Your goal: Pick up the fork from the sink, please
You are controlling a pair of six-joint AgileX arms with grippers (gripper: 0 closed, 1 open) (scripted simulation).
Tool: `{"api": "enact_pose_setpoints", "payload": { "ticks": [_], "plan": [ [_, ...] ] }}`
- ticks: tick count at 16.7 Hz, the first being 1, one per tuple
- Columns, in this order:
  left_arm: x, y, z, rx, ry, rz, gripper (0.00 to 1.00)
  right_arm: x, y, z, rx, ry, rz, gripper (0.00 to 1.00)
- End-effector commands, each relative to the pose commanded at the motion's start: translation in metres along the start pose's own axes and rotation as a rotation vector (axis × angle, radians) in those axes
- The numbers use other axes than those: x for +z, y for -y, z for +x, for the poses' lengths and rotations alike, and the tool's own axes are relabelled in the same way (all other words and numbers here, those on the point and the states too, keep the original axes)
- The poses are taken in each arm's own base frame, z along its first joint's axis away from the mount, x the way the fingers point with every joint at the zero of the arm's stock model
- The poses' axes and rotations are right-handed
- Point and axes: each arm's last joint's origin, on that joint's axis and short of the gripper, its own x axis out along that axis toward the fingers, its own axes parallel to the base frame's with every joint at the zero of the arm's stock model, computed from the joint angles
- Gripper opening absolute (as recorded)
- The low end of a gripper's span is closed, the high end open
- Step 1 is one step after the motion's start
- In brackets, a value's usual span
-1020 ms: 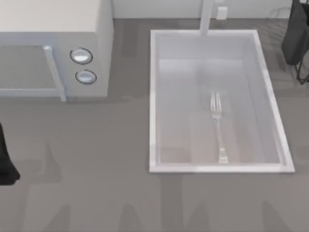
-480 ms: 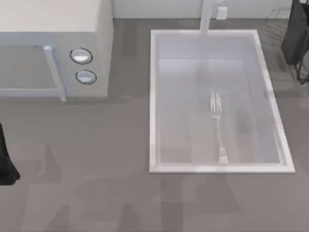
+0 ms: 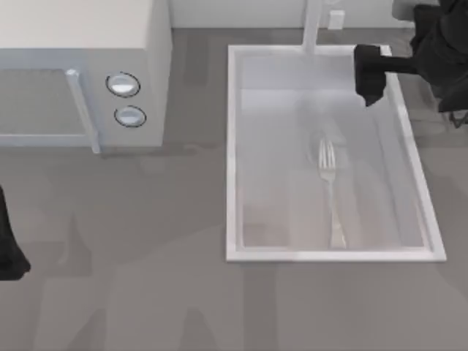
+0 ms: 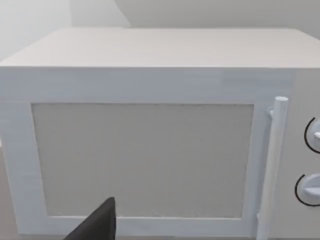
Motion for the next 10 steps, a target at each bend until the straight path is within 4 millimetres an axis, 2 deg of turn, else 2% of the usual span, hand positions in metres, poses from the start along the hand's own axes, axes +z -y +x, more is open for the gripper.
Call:
{"api": "enact_pose_setpoints", "payload": {
  "ticks": [3, 6, 8, 10],
  "plan": [
    [0.000, 0.000, 0.000, 0.000, 0.000, 0.000, 1.00, 0.023, -0.025, 0.051, -0.042, -0.143, -0.012, 1.00],
    [0.000, 0.000, 0.000, 0.000, 0.000, 0.000, 1.00, 0.031, -0.043, 0.093, -0.077, -0.243, -0.020, 1.00],
    [0.000, 0.000, 0.000, 0.000, 0.000, 0.000, 1.00, 0.033, -0.050, 0.110, -0.091, -0.280, -0.022, 1.00],
    [0.000, 0.000, 0.000, 0.000, 0.000, 0.000, 1.00, 0.034, -0.053, 0.117, -0.097, -0.296, -0.023, 1.00]
  ]
}}
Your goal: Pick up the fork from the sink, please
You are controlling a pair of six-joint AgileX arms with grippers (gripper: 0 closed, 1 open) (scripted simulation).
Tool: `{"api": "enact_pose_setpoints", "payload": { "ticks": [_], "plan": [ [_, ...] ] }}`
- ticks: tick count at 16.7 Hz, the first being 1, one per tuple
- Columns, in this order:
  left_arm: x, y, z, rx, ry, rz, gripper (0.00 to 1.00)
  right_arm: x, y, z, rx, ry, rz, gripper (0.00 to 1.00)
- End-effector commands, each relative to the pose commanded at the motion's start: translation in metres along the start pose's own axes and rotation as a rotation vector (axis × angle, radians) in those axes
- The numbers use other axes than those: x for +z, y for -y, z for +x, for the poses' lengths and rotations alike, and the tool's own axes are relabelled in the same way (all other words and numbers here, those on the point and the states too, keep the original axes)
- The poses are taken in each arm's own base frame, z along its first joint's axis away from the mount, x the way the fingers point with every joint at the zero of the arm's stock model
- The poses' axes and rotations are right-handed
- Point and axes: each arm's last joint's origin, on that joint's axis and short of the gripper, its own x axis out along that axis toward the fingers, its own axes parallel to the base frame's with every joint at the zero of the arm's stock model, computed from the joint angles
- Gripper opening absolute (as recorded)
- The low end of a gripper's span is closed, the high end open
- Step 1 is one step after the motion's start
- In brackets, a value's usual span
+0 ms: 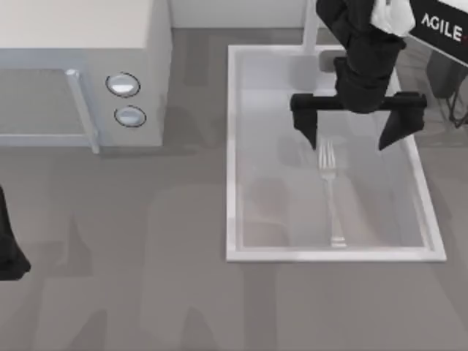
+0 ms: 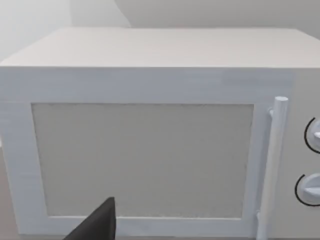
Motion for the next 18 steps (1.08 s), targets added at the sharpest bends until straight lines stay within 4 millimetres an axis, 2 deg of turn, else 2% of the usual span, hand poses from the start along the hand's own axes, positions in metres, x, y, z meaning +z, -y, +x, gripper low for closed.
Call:
{"api": "enact_pose_setpoints", "payload": {
  "ticks": [5, 7, 10, 15, 17, 18],
  "plan": [
    [0.000, 0.000, 0.000, 0.000, 0.000, 0.000, 1.00, 0.001, 0.003, 0.000, 0.000, 0.000, 0.005, 1.00],
    [0.000, 0.000, 0.000, 0.000, 0.000, 0.000, 1.00, 0.001, 0.002, 0.008, -0.002, -0.006, 0.005, 1.00],
    [0.000, 0.000, 0.000, 0.000, 0.000, 0.000, 1.00, 0.005, 0.000, 0.043, -0.003, -0.008, 0.003, 1.00],
    [0.000, 0.000, 0.000, 0.000, 0.000, 0.000, 1.00, 0.005, -0.001, 0.123, 0.006, 0.015, 0.001, 1.00],
    [0.000, 0.000, 0.000, 0.000, 0.000, 0.000, 1.00, 0.001, 0.000, 0.144, 0.001, 0.003, 0.000, 1.00],
    [0.000, 0.000, 0.000, 0.000, 0.000, 0.000, 1.00, 0.000, 0.000, 0.147, 0.000, 0.000, 0.000, 1.00]
  ]
}}
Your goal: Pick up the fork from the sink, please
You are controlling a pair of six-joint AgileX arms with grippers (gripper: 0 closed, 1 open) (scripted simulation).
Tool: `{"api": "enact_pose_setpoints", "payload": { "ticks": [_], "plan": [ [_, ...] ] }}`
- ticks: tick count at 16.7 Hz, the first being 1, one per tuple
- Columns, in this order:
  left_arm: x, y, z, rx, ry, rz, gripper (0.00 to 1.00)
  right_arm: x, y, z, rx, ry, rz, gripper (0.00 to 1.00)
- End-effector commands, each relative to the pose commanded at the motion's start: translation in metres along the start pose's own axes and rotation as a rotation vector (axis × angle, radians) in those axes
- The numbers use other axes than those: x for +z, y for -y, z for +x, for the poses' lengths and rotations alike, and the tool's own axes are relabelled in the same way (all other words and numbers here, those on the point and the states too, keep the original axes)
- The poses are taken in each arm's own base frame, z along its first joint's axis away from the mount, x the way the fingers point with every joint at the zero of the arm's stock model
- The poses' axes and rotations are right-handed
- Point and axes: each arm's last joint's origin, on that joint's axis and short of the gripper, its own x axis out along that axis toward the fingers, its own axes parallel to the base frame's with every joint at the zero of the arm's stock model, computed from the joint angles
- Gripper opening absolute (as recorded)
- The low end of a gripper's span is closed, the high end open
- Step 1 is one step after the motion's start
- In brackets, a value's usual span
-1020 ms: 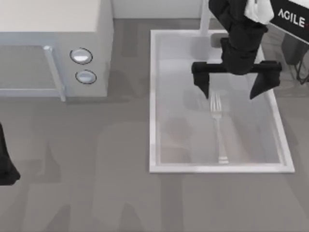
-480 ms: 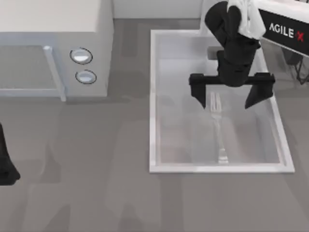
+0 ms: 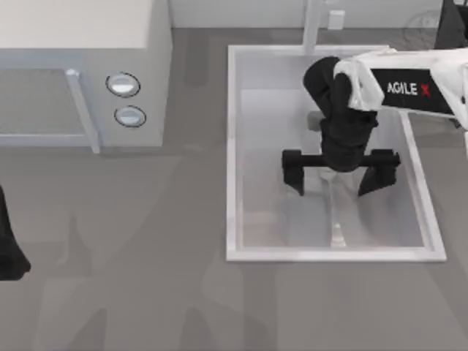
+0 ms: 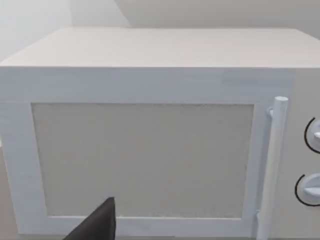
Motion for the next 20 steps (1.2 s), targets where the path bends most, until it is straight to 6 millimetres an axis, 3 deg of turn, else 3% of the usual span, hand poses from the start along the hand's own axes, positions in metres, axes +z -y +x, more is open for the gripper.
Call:
{"api": "enact_pose_setpoints", "payload": {
  "ticks": [3, 16, 20],
  "plan": [
    [0.0000, 0.0000, 0.0000, 0.000, 0.000, 0.000, 1.00, -0.0001, 0.0000, 0.0002, 0.000, 0.000, 0.000, 1.00],
    [0.0000, 0.0000, 0.0000, 0.000, 0.000, 0.000, 1.00, -0.0001, 0.0000, 0.0002, 0.000, 0.000, 0.000, 0.02],
    [0.0000, 0.0000, 0.0000, 0.000, 0.000, 0.000, 1.00, -0.0001, 0.0000, 0.0002, 0.000, 0.000, 0.000, 0.00]
  ]
}}
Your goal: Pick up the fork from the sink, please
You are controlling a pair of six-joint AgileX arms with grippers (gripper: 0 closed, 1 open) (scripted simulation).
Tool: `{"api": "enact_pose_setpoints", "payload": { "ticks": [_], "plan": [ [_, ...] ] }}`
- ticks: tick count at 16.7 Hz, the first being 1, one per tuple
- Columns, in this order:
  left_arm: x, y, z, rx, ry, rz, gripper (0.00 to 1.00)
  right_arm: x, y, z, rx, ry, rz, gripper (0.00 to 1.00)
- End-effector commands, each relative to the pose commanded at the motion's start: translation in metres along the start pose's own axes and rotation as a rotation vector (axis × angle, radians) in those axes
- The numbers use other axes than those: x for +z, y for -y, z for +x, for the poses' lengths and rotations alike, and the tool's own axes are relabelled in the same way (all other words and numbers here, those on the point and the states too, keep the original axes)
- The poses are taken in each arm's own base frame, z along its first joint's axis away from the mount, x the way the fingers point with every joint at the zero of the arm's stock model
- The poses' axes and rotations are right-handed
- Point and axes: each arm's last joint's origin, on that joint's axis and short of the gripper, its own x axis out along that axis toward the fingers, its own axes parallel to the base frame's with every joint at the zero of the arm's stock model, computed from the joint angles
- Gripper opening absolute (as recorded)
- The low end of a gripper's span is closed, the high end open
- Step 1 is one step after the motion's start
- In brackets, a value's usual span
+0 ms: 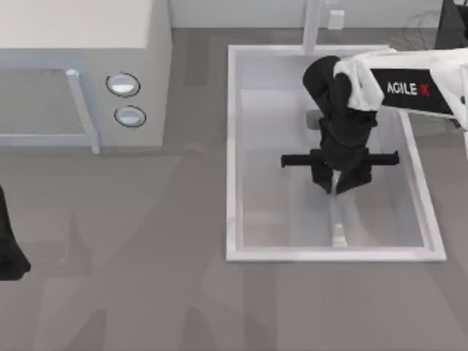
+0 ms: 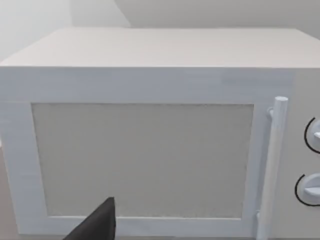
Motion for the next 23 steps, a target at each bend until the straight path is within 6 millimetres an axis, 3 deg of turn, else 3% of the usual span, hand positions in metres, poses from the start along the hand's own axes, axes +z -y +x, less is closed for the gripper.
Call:
{"api": "enact_pose_setpoints", "payload": {
  "ticks": [4, 5, 8, 17, 19, 23],
  "plan": [
    [0.000, 0.000, 0.000, 0.000, 0.000, 0.000, 1.00, 0.000, 0.000, 0.000, 0.000, 0.000, 0.000, 0.00],
    [0.000, 0.000, 0.000, 0.000, 0.000, 0.000, 1.00, 0.005, 0.000, -0.023, 0.000, 0.045, -0.007, 0.00],
    [0.000, 0.000, 0.000, 0.000, 0.000, 0.000, 1.00, 0.008, -0.001, -0.036, 0.002, 0.051, -0.007, 0.00],
    [0.000, 0.000, 0.000, 0.000, 0.000, 0.000, 1.00, 0.006, 0.000, -0.163, -0.003, 0.038, -0.007, 0.00],
    [0.000, 0.000, 0.000, 0.000, 0.000, 0.000, 1.00, 0.005, 0.000, -0.173, 0.000, 0.045, -0.007, 0.00],
    [0.000, 0.000, 0.000, 0.000, 0.000, 0.000, 1.00, 0.005, 0.000, -0.172, 0.000, 0.044, -0.007, 0.00]
  ]
}}
